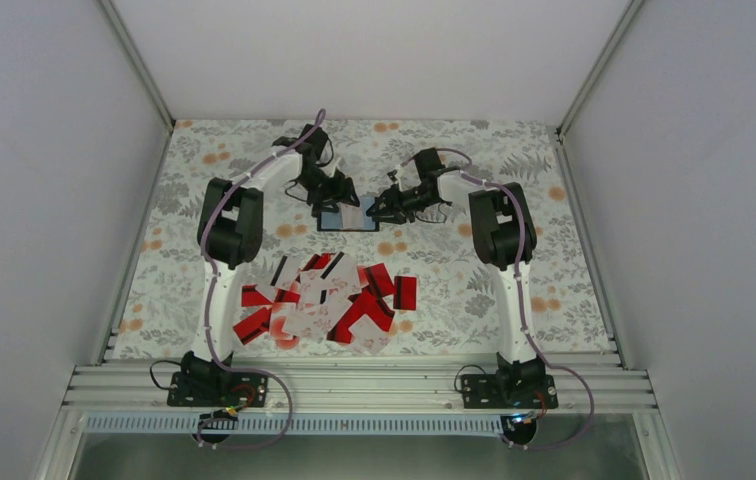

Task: Put the credit cards into the card holder

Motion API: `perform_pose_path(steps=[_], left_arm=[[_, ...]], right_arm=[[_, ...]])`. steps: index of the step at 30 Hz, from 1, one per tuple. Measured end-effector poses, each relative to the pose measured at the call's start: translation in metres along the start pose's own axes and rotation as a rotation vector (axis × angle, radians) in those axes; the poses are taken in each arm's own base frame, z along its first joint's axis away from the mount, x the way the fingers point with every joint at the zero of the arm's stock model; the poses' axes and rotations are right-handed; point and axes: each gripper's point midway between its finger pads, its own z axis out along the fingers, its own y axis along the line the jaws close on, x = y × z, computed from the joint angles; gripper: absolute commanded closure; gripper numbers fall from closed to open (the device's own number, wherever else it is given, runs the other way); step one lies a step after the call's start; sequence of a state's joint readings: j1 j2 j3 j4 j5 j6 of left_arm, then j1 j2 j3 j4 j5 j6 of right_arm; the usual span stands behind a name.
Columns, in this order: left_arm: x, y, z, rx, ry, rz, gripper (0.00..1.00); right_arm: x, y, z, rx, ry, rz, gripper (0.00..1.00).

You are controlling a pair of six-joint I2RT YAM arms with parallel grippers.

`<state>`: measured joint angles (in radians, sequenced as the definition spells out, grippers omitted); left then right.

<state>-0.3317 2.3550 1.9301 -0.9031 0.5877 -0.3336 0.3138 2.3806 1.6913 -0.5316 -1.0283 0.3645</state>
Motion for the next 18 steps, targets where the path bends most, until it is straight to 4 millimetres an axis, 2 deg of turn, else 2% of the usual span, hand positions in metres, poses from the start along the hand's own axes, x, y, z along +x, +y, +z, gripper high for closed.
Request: perform_pose_path(steps=[7,18], left_arm=[[0.0023,0.0040,-0.0023,-0.042,0.001,0.004,0.31],[0.0087,-0.0017,0.0040,-0.080,0.009,0.019,0.33]], right_arm=[[-0.0002,-0.0001,-0.0005,0.006,0.001,-0.002,0.69],[-0.0006,-0.0006,-0.0001,0.008,0.005,0.002,0.69]])
